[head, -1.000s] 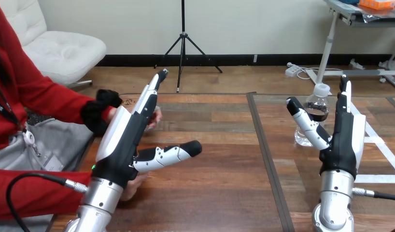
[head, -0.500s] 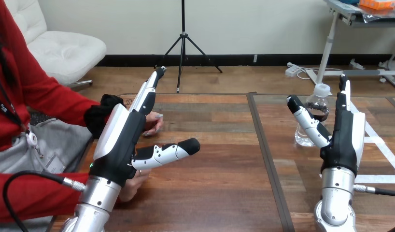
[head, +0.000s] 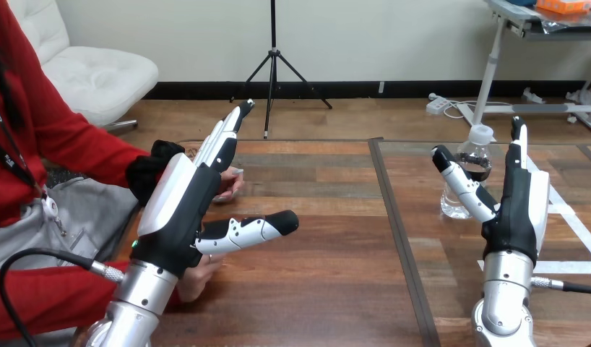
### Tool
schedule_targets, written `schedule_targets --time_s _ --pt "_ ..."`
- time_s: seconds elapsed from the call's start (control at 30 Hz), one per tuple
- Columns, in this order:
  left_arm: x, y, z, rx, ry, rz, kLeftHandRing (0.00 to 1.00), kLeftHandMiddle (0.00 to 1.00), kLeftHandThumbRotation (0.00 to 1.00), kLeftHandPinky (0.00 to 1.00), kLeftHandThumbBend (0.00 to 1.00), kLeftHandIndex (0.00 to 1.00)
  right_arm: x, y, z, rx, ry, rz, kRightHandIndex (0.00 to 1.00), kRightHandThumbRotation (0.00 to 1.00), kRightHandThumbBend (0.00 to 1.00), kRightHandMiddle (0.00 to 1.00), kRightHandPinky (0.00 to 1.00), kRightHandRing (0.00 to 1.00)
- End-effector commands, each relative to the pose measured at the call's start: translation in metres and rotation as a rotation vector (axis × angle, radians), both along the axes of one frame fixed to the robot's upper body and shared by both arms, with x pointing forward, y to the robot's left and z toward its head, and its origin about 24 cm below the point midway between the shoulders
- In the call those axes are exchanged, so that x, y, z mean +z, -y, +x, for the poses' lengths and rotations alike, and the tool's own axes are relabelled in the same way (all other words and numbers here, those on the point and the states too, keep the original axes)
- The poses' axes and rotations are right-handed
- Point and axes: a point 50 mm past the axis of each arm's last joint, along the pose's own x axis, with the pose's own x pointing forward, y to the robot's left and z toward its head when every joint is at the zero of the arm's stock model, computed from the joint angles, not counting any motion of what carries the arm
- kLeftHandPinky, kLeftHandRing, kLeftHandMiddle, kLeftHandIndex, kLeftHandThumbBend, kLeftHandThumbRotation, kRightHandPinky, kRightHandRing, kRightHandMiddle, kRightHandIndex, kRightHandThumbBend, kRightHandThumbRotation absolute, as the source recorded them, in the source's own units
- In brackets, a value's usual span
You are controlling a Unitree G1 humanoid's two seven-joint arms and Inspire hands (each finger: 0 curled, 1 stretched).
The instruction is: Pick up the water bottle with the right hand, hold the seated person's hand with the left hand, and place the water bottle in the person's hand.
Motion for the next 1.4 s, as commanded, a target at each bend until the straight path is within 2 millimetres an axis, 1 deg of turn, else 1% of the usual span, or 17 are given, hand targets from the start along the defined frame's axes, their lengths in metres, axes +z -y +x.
schedule_targets --time_s 0.0,0.53,0.93,1.1,1.37 --pt "0.018 0.004 0.012 -0.036 0.077 0.007 1.00 1.00 0.78 1.00 1.00 1.00 0.028 -0.003 0.023 0.017 0.083 -0.024 1.00 0.66 1.00 1.00 1.00 1.00" --pt "0.016 0.002 0.011 -0.035 0.060 -0.015 1.00 1.00 0.77 1.00 1.00 1.00 0.025 0.004 0.027 -0.006 0.045 -0.051 1.00 0.67 1.00 1.00 1.00 1.00" --pt "0.015 0.002 0.010 -0.042 0.060 -0.008 1.00 1.00 0.77 1.00 1.00 1.00 0.022 0.009 0.029 -0.021 0.012 -0.068 1.00 0.69 1.00 1.00 1.00 1.00" --pt "0.015 0.002 0.009 -0.049 0.064 0.008 1.00 1.00 0.79 1.00 1.00 1.00 0.021 0.011 0.031 -0.037 -0.006 -0.060 1.00 0.67 1.00 1.00 1.00 1.00" --pt "0.015 0.003 0.006 -0.060 0.061 0.002 1.00 1.00 0.80 1.00 1.00 1.00 0.018 0.015 0.032 -0.049 -0.043 -0.018 1.00 0.62 1.00 1.00 1.00 1.00"
